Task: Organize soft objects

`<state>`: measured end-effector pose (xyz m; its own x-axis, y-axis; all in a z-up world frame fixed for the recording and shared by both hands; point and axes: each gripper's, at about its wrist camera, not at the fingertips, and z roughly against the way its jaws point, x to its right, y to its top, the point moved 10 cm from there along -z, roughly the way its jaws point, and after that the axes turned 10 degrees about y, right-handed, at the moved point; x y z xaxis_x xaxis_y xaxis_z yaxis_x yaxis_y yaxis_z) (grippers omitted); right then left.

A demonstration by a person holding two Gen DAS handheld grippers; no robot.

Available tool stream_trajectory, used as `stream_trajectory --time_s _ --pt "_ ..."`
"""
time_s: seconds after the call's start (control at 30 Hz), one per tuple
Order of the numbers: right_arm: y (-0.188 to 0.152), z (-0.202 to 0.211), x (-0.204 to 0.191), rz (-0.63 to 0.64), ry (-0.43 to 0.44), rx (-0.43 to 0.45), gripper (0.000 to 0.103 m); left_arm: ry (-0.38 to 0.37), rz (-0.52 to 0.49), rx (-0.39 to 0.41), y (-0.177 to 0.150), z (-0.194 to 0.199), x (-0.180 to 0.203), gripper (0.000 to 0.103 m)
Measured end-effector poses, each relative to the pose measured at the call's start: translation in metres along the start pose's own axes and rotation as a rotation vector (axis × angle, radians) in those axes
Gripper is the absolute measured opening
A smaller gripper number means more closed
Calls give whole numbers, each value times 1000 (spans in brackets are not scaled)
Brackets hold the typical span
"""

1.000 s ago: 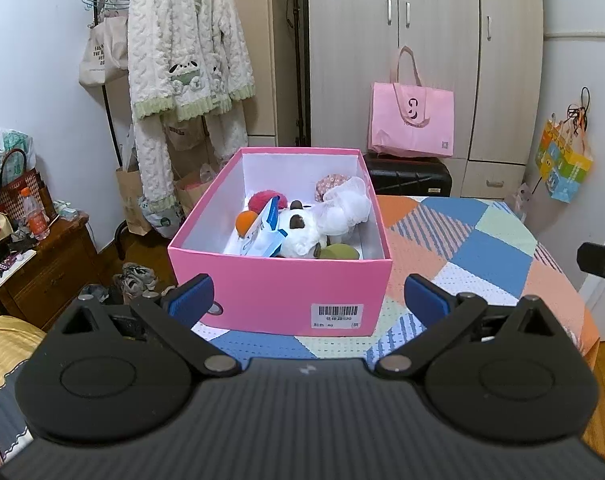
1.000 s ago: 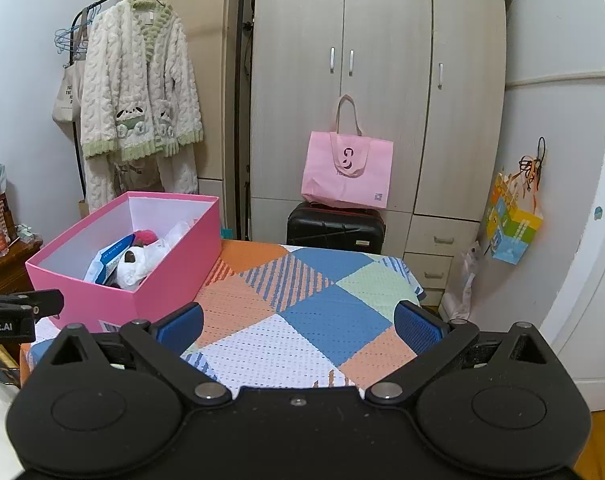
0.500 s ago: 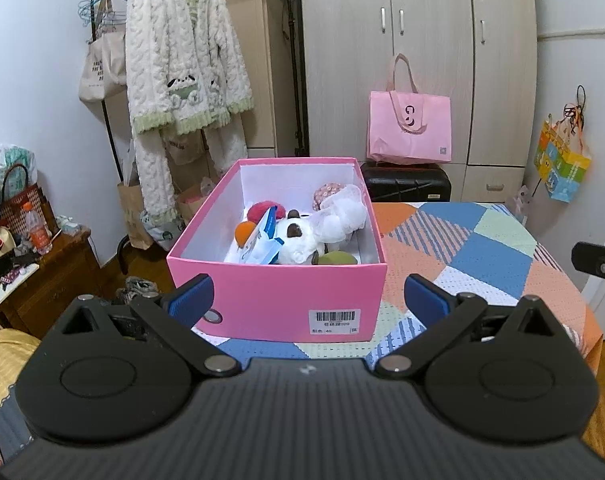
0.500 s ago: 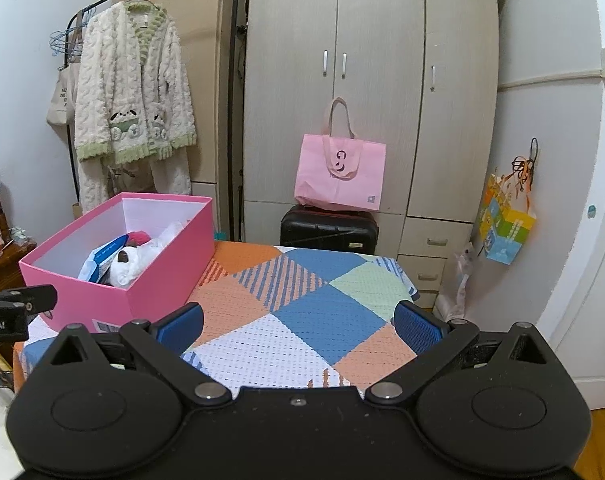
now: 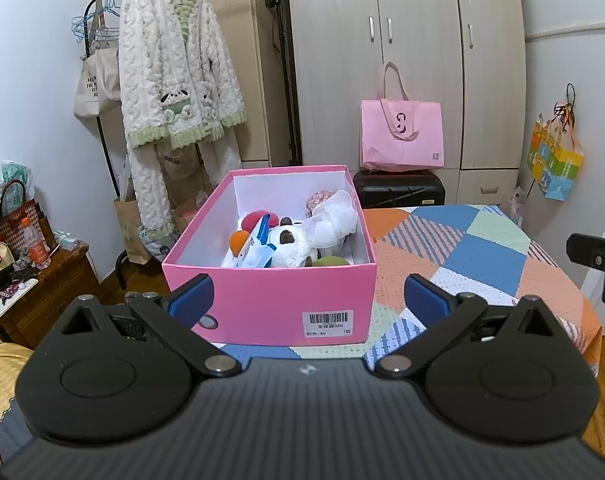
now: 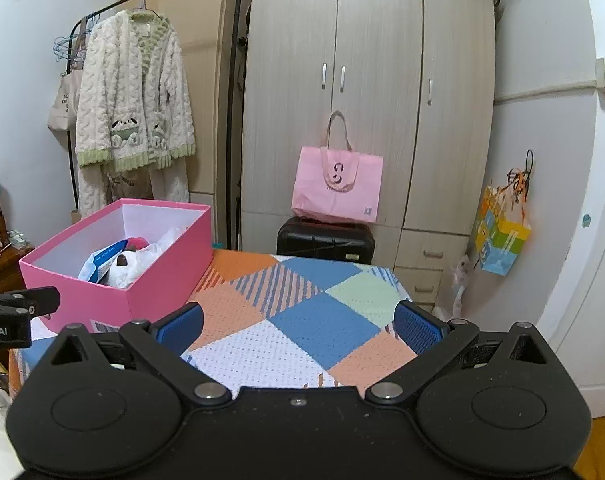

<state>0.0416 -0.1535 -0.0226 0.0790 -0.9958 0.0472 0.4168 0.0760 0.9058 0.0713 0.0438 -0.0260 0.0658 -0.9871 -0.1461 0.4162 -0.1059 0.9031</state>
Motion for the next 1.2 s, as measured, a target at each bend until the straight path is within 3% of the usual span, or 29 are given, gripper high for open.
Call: stream_trajectory --time_s 1.2 --pt "-10 -6 6 -6 -32 -12 103 11 -3 11 -3 0 -1 103"
